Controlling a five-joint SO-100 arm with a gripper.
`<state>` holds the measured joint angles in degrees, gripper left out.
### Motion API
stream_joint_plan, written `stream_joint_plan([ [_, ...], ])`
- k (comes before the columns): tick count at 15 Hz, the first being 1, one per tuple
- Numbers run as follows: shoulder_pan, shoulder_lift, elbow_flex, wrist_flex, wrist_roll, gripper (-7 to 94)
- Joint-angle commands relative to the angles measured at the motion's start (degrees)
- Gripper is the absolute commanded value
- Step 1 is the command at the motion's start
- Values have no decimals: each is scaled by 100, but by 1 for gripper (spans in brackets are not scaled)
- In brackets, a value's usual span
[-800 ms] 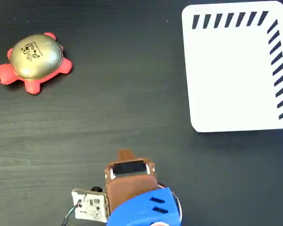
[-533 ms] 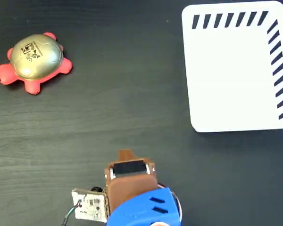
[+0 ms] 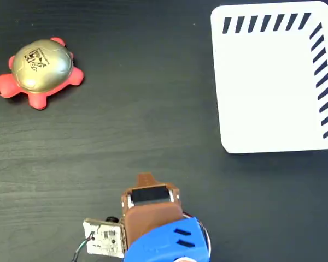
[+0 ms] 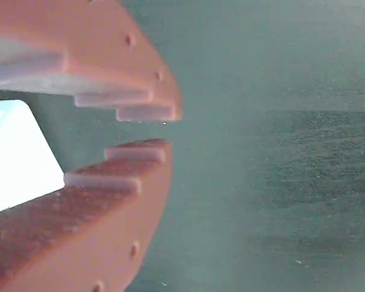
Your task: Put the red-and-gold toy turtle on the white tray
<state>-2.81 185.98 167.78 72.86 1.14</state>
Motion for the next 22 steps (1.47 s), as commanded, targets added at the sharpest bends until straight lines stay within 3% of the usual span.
stream_joint_plan([
  [1, -79, 18, -53, 26, 79, 0],
  [6, -343, -141, -62, -97, -158, 0],
  [9, -466, -1916, -976, -747, -176, 0],
  [12, -659, -4034, -2786, -905, -580, 0],
  [19, -1248, -8402, -7462, 668, -1846, 0],
  [22, -1556, -9237, -8358, 677, -2074, 0],
])
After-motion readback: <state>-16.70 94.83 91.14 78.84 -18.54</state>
